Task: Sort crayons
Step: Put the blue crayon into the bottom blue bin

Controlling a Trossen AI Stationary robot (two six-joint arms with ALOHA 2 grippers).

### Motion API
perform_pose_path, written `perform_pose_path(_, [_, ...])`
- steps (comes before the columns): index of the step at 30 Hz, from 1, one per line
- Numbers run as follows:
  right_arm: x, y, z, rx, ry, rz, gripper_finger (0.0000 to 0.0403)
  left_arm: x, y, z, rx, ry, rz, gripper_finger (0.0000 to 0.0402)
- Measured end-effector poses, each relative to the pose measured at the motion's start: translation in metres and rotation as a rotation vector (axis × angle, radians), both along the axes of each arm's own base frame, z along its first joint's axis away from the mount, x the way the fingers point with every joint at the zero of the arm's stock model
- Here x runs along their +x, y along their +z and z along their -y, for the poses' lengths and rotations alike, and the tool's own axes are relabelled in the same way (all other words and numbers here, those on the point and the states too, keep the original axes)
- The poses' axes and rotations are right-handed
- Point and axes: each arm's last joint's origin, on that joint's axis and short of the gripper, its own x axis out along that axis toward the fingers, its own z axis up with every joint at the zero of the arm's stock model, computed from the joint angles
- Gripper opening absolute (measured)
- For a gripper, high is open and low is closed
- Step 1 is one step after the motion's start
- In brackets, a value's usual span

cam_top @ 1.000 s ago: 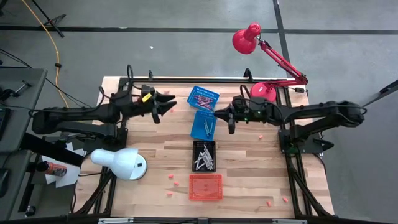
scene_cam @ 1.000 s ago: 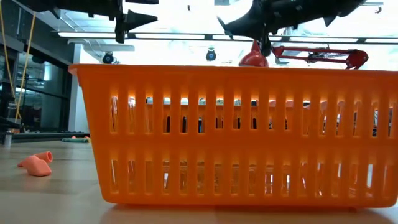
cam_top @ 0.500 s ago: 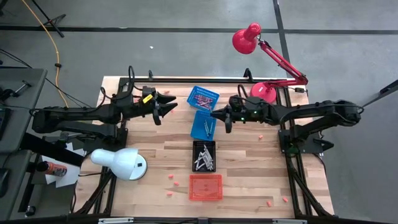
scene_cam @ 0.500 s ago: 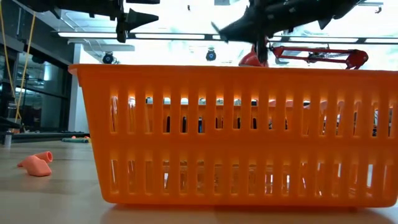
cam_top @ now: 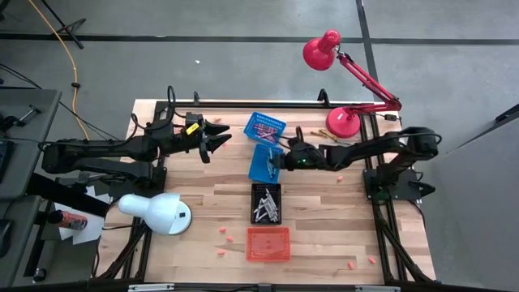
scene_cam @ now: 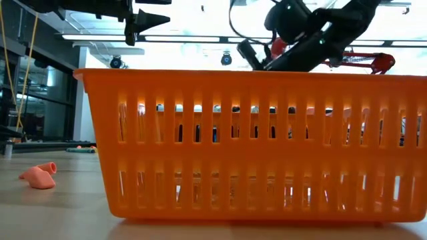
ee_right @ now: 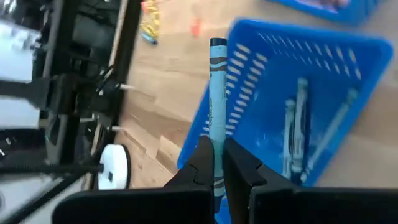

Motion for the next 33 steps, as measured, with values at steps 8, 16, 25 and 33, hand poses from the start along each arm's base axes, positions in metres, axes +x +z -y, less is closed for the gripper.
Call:
perform_pose_path(8, [0.002, -0.02, -0.004, 0.169, -0.028, -0.071, 0.0, 0.0, 0.0, 0.0, 0.0, 0.0, 0.0, 0.0186])
perform_pose_path(16, [0.01, -0.005, -0.005, 0.165, -0.013, -0.196, 0.0, 0.0, 0.0, 0.0, 0.001, 0.001, -0.001, 0.0186])
perform_pose_path(25, [0.013, 0.005, -0.003, 0.172, -0.057, -0.271, 0.0, 0.0, 0.0, 0.0, 0.0, 0.004, -0.001, 0.0186])
perform_pose_path(33, [0.014, 0.006, -0.005, 0.185, -0.06, -0.251, 0.0005, 0.0, 0.0, 0.0, -0.001, 0.004, -0.001, 0.0186])
